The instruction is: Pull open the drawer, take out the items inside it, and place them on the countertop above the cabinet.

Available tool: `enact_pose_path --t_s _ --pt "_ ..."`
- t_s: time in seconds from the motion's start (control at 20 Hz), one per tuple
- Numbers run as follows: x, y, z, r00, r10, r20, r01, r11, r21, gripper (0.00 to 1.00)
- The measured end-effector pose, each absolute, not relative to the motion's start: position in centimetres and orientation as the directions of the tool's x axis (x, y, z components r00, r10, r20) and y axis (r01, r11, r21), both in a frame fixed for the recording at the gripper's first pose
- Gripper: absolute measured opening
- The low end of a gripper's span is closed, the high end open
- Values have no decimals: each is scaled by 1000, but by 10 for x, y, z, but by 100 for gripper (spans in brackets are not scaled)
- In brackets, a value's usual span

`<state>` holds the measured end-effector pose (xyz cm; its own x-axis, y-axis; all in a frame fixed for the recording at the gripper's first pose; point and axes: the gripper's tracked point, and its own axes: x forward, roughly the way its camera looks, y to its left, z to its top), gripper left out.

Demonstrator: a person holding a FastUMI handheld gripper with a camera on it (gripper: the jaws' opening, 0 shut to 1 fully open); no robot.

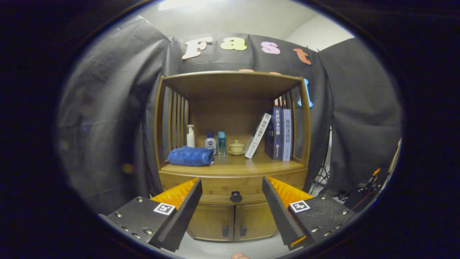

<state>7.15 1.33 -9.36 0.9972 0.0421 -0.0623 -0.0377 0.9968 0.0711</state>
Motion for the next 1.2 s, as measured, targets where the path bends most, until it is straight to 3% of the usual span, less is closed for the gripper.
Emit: enact_pose_path --t_s 0.4,0.8,1.05,1.2 --pt "148 2 -169 994 31 -103 -16 991 136 100" --pt "209 13 -230 991 70 -117 -65 997 46 100" --pt "220 19 -242 989 61 -136 -43 990 134 42" --pt "231 18 -245 992 58 -114 -44 991 123 35"
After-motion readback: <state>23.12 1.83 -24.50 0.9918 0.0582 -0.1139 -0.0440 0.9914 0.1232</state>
